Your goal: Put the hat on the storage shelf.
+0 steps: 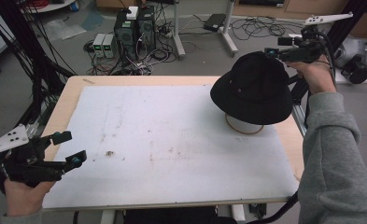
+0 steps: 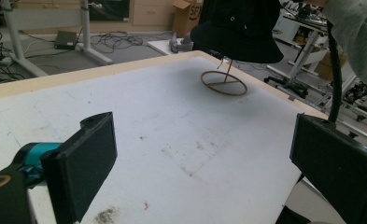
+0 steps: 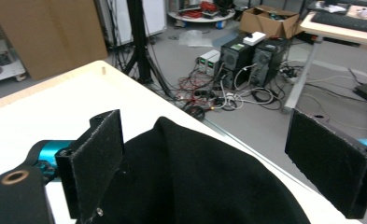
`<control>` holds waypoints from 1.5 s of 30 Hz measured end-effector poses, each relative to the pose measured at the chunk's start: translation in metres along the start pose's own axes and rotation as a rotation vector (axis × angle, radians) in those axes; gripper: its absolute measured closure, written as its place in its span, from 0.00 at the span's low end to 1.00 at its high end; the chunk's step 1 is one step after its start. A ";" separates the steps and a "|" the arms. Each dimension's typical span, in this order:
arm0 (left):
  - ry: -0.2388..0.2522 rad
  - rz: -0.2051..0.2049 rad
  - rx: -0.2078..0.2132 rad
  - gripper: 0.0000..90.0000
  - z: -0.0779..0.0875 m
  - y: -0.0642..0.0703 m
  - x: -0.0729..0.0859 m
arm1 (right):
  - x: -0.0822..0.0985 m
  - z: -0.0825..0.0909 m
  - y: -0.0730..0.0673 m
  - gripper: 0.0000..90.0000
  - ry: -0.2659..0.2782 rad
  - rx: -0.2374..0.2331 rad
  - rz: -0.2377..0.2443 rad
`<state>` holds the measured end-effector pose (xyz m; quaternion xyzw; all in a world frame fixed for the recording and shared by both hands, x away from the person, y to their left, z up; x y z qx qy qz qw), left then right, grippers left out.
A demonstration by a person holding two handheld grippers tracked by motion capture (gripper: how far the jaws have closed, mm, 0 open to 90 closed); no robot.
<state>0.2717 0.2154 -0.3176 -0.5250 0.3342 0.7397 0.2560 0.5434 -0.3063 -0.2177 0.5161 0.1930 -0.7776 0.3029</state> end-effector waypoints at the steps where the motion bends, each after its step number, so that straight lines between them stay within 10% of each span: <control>1: 0.000 -0.003 0.000 0.09 0.000 0.000 0.000 | 0.000 0.000 0.000 0.12 0.000 0.000 0.000; 26: -0.010 -0.019 0.036 0.09 -0.012 0.007 -0.002 | -0.008 0.039 -0.048 0.12 0.089 -0.087 0.056; 45: 0.012 -0.045 0.060 0.09 -0.013 0.017 -0.011 | 0.031 0.048 -0.096 0.12 0.121 -0.131 0.082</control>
Point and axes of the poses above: each handheld gripper's, and its own axes: z roughly backward along the jaws, x roughly out of its underside, y roughly to its right, the point moved 10 cm from there along -z, roughly forward along the jaws, and after that the axes turned 4 degrees about x, right-handed, at the moved point
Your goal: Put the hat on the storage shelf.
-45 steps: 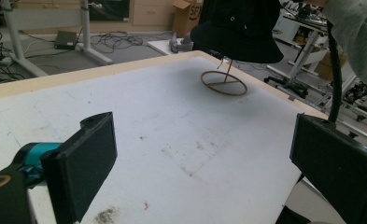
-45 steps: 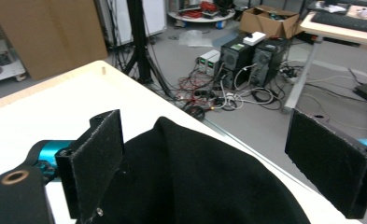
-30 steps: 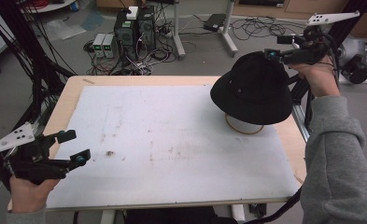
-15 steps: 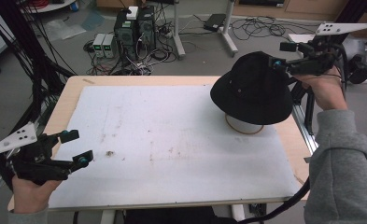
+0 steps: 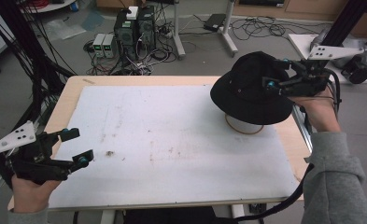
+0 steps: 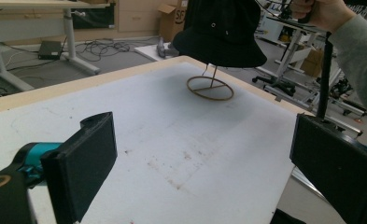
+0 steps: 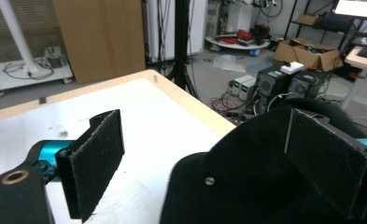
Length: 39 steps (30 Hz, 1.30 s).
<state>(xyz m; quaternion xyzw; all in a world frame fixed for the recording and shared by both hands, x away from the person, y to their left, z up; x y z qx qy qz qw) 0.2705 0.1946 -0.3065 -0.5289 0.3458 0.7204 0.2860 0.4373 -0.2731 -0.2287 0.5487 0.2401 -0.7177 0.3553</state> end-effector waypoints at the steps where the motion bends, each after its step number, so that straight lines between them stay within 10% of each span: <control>1: 0.000 0.000 -0.001 0.09 0.000 0.000 0.000 | 0.002 0.002 -0.005 0.12 0.004 -0.003 -0.003; 21: 0.005 -0.032 0.008 0.09 -0.006 0.010 -0.005 | 0.062 0.024 -0.049 0.12 0.034 0.023 0.013; 39: 0.013 -0.054 0.002 0.09 -0.013 0.010 -0.006 | 0.087 0.042 -0.070 0.12 0.089 -0.124 -0.095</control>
Point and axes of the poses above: each handheld gripper's, and its own axes: z roughly backward along the jaws, x roughly out of its underside, y roughly to its right, the point moved 10 cm from there along -z, roughly forward along the jaws, and after that the axes turned 4 degrees about x, right-handed, at the moved point
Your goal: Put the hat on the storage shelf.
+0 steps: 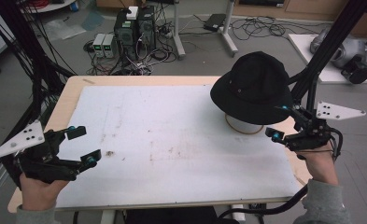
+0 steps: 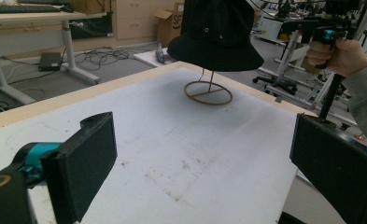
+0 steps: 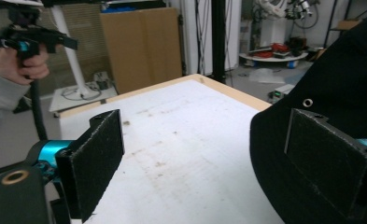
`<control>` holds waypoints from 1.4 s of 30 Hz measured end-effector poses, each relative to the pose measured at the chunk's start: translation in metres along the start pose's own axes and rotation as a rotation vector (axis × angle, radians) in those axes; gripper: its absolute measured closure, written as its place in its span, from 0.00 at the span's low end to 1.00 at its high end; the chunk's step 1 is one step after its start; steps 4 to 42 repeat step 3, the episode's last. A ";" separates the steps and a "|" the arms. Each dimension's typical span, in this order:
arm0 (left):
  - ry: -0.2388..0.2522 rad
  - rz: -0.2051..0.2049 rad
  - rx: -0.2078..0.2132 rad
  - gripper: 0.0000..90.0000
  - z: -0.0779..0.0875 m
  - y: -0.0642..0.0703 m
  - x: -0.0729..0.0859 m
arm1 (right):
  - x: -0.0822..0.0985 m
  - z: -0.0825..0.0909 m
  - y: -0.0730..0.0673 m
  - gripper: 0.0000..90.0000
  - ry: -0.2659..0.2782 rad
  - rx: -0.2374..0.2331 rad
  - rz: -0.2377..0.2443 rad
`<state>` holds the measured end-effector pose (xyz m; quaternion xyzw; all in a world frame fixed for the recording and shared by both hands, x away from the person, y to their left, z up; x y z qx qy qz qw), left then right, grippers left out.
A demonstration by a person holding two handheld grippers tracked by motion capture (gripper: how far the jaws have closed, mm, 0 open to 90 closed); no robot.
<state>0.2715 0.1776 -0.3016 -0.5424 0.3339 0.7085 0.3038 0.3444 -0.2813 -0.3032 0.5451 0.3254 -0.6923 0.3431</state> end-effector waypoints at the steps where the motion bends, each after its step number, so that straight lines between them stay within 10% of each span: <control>1: 0.000 -0.001 -0.002 0.09 0.000 0.000 0.000 | 0.000 0.000 0.000 0.12 0.006 0.000 0.004; 42: -0.001 -0.006 -0.002 0.09 -0.001 0.001 -0.001 | -0.001 0.001 -0.001 0.12 0.007 -0.006 -0.001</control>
Point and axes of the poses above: each handheld gripper's, and its own axes: z roughly backward along the jaws, x roughly out of its underside, y roughly to its right, the point moved 10 cm from there along -z, roughly forward along the jaws, and after that the axes turned 4 degrees about x, right-handed, at the moved point
